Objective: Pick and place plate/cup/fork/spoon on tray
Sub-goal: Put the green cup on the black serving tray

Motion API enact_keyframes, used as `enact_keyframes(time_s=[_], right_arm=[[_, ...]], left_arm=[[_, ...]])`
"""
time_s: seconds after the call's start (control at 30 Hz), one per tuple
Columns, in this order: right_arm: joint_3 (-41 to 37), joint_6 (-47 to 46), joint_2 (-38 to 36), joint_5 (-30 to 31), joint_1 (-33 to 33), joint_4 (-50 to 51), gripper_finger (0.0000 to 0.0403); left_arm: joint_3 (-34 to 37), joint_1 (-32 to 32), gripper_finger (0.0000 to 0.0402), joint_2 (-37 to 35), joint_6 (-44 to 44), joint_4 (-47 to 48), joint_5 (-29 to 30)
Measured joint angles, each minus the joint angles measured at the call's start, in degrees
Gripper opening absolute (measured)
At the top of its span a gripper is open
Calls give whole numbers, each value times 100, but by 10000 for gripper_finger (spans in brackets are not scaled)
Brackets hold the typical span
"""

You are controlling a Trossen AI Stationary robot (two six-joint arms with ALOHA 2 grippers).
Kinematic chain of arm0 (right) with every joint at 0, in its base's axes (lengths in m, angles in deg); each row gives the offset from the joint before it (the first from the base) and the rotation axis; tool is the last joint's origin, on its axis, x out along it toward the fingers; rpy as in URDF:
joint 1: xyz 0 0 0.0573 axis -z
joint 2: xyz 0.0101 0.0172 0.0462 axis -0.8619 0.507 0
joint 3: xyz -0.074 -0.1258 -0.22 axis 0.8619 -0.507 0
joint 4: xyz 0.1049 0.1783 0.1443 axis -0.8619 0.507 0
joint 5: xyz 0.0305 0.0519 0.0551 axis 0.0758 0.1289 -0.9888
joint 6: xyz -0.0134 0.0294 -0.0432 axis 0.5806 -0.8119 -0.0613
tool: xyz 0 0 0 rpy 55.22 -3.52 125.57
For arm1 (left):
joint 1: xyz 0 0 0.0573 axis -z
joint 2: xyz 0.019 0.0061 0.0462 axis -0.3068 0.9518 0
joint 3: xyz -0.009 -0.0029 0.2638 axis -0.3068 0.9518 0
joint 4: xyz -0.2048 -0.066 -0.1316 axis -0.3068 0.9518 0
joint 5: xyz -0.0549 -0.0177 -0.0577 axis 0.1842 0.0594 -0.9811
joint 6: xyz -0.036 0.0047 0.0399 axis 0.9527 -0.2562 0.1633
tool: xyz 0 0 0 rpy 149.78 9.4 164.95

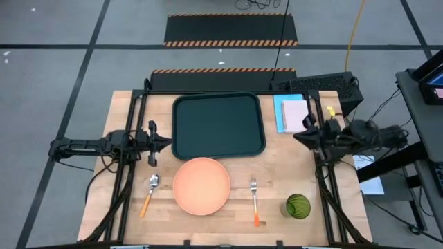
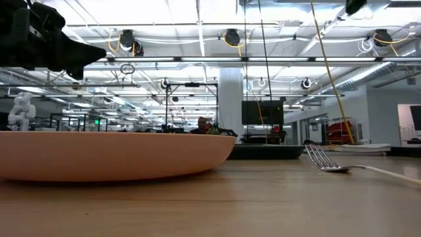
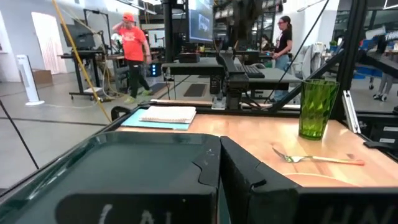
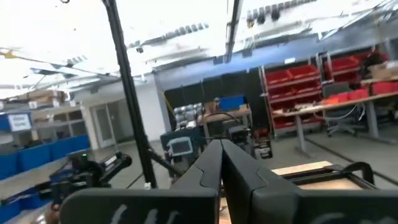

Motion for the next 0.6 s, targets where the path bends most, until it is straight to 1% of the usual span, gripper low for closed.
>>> enact_keyframes(time_s=[0.17, 0.27, 0.37, 0.47, 0.53, 0.6], right_arm=[[1762, -1, 1497, 66, -243, 1371, 0], [2794, -89, 2324, 343, -388, 2176, 0], [3660, -237, 3027, 650, -532, 3015, 0], [4254, -340, 3562, 898, -693, 3699, 0], [4462, -379, 3802, 1041, -807, 3878, 0], [4507, -405, 3933, 1095, -907, 3964, 0]], left_arm=[[0, 0, 10, 51, 385, -1, 34], [0, 0, 10, 54, 579, -1, 37], [0, 0, 10, 54, 847, -17, 37], [0, -1, 10, 54, 1180, -136, 37], [0, 0, 10, 54, 1322, -307, 25], [0, 0, 10, 54, 1446, -588, -72]])
